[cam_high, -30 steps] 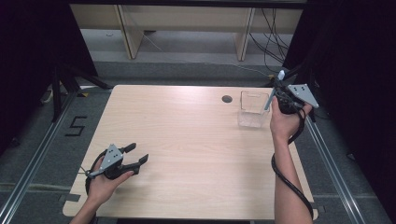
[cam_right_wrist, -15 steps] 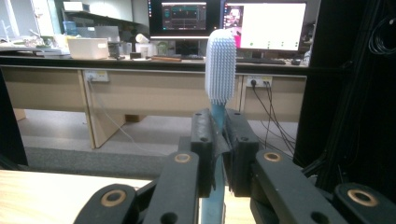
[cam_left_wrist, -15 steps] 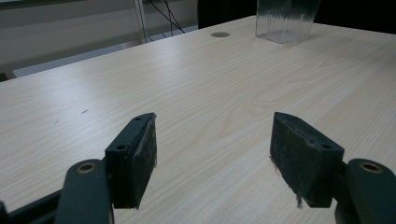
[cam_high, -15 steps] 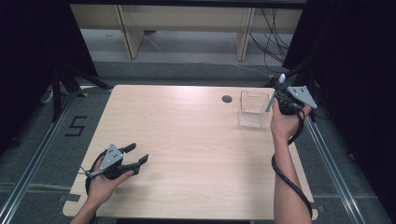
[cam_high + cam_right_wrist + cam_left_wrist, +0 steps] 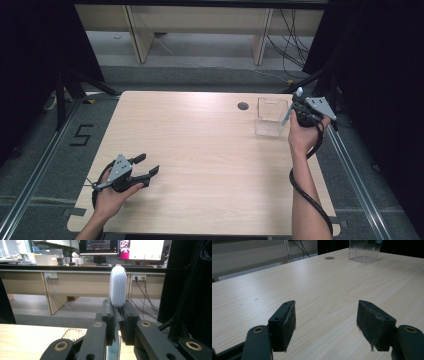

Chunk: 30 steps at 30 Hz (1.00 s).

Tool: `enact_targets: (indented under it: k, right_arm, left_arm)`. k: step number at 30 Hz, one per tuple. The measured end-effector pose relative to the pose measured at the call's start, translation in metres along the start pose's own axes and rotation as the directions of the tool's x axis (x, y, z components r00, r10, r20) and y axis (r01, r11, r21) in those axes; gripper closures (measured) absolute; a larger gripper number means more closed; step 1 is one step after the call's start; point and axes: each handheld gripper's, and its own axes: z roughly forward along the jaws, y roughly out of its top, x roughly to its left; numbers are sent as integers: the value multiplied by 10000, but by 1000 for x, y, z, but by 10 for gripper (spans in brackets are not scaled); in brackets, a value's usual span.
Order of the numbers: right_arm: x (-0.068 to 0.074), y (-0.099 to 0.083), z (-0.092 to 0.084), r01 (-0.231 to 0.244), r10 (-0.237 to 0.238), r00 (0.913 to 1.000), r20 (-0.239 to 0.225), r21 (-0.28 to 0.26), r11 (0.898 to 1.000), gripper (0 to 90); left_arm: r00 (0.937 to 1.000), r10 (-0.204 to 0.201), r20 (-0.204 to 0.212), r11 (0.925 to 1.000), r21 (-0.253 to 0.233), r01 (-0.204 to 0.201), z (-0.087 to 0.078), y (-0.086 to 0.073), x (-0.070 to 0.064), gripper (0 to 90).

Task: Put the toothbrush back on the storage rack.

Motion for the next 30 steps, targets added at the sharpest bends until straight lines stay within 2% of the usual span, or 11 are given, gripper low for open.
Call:
enact_targets:
  k: [2, 9, 10, 12, 18, 22, 23, 27, 29, 30]
  right_arm:
    - [-1, -2, 0, -15, 15, 10000, 2, 46, 10000, 837]
    - [-1, -11, 1, -183, 182, 9998, 56, 213, 9996, 837]
    - [-2, -13, 2, -70, 70, 10000, -2, 175, 9998, 837]
    - [-1, -18, 1, -237, 236, 9997, 36, 312, 9992, 837]
    - [-2, -27, 2, -188, 188, 9998, -5, 444, 9988, 836]
    - [-1, -33, 1, -372, 368, 9993, 88, 548, 9978, 833]
    - [-2, -36, 1, -246, 244, 9997, 39, 570, 9981, 830]
    - [-1, -40, 0, -370, 366, 9993, 64, 666, 9971, 825]
    - [-2, -42, 0, -220, 217, 9998, 38, 701, 9973, 824]
    - [-1, -44, 0, -364, 361, 9993, 56, 822, 9960, 824]
  left_arm:
    - [9999, 106, -12, 9999, 75, -106, 0, 0, 0, 314]
    - [10000, 94, -19, 9999, 76, -94, 0, 0, 0, 314]
    - [9999, 106, -28, 9999, 76, -106, 0, 0, 0, 314]
    - [9999, 101, -24, 9999, 89, -101, 0, 0, 0, 314]
    - [10000, 79, -25, 9999, 94, -79, 0, 0, 0, 314]
    - [9999, 104, -34, 9999, 98, -103, 0, -1, 1, 314]
    - [10000, 94, -29, 9999, 92, -94, 0, -1, 1, 314]
    - [10000, 93, -27, 9999, 105, -93, 0, -1, 1, 314]
    - [9999, 105, -31, 9999, 72, -105, 0, -1, 1, 314]
    - [9999, 106, -35, 9999, 76, -106, 0, -1, 1, 314]
